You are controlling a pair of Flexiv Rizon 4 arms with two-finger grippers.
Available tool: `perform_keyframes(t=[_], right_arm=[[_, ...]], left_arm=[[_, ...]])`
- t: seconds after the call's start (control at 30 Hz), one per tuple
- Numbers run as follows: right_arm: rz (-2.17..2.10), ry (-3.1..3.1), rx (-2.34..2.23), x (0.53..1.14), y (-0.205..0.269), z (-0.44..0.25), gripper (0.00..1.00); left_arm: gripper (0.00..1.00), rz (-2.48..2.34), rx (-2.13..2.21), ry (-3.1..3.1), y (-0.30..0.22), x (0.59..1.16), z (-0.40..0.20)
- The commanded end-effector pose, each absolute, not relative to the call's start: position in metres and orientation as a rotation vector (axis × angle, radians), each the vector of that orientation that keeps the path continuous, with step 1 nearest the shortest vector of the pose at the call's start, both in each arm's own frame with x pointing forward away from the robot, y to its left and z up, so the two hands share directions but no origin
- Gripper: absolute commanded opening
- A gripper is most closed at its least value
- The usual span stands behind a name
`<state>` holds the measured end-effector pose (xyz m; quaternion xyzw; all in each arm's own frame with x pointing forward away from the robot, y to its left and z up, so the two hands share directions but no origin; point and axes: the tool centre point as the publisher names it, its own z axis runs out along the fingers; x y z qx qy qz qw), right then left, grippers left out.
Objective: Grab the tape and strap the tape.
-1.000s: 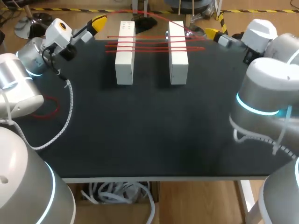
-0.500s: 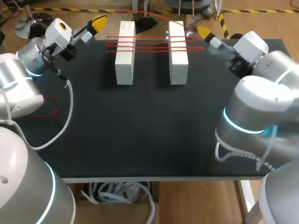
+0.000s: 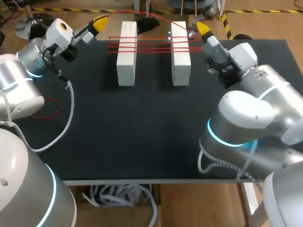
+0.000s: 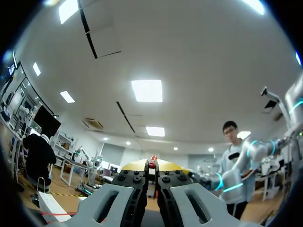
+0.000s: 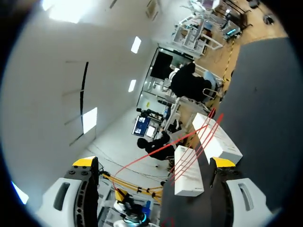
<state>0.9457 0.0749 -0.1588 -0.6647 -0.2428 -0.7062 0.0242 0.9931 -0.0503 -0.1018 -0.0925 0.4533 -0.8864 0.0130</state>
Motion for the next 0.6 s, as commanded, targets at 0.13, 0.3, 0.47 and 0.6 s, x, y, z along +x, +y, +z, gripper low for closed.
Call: perform_keyframes(t=[0.13, 0.3, 0.47, 0.6], right_arm=[[-2.357, -0.353, -2.097, 0.952, 0.087, -0.169, 1.0], [-2.333, -0.265, -2.092, 0.957, 0.092, -0.171, 1.0], [-2.309, -0.2, -2.086, 0.963, 0.094, -0.169, 1.0], [-2.293, -0.151, -2.086, 0.968, 0.093, -0.166, 1.0]], left_arm=[[0.0, -2.763, -0.286, 1.411, -0.05, 0.993, -0.102], [0.0, -2.763, -0.286, 1.411, -0.05, 0.993, -0.102], [0.0, -2.763, -0.286, 1.411, -0.05, 0.993, -0.102], [0.0, -2.763, -0.286, 1.411, -0.05, 0.993, -0.102]])
